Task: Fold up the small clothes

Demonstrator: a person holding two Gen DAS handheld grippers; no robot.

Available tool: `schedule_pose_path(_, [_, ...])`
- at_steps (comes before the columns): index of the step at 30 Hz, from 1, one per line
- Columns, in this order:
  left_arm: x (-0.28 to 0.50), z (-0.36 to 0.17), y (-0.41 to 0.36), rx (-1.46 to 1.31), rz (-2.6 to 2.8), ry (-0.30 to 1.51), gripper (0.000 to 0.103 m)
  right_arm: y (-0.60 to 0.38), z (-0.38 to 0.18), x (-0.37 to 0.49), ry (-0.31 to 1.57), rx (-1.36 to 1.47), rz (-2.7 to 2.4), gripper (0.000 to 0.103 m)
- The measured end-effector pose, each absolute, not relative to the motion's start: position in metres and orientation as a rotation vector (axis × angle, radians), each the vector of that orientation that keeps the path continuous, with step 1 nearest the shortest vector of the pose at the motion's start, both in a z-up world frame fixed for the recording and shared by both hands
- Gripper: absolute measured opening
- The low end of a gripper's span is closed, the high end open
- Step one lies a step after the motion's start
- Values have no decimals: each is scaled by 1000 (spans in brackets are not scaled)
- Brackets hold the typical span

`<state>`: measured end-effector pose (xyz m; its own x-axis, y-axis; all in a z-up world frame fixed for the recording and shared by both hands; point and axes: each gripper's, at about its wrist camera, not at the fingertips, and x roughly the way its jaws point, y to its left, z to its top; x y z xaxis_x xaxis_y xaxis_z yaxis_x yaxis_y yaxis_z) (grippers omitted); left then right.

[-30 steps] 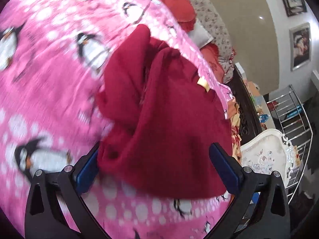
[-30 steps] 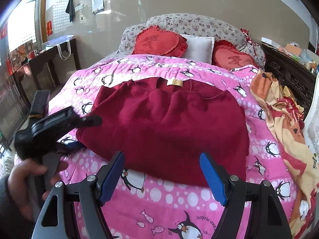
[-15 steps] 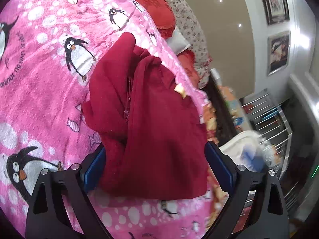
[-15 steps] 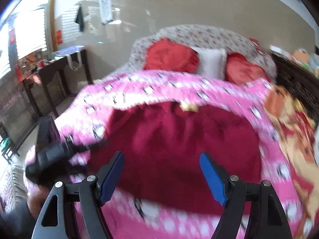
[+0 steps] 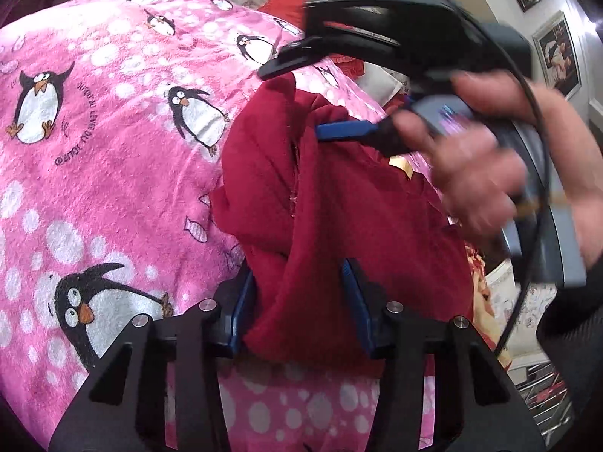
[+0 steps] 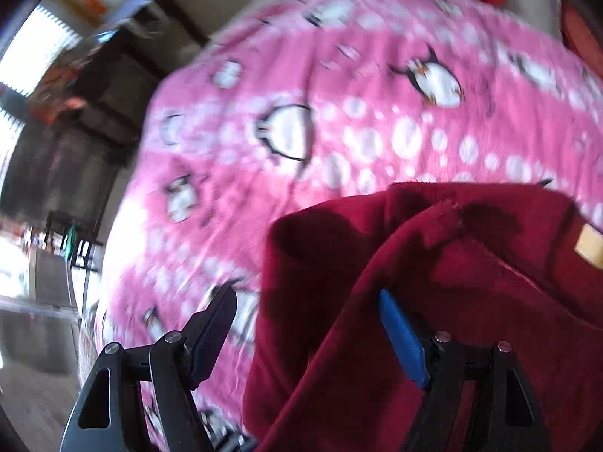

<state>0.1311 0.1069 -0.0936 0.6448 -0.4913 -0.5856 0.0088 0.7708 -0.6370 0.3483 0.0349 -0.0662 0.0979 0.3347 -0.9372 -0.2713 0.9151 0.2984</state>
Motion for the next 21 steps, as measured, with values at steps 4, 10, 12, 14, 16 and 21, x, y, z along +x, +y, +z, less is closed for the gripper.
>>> schedule_pose_path(4, [131, -95, 106, -651, -334, 822, 45, 59, -74, 356, 1416, -79, 365, 80])
schedule_pose_path(10, [128, -92, 99, -620, -347, 806, 43, 77, -93, 356, 1406, -301, 254, 83])
schedule_pose_path(12, [133, -96, 105, -672, -343, 834, 30, 71, -88, 355, 1401, -271, 257, 61])
schedule_pose_path(14, [138, -94, 111, -707, -331, 838, 24, 42, -74, 356, 1400, -102, 293, 34])
schedule_pose_path(16, [136, -84, 107, -657, -320, 817, 21, 2, -62, 357, 1402, 138, 366, 15])
schedule_pose_path(21, [123, -40, 72, -483, -346, 738, 18, -82, -26, 344, 1297, 461, 492, 13])
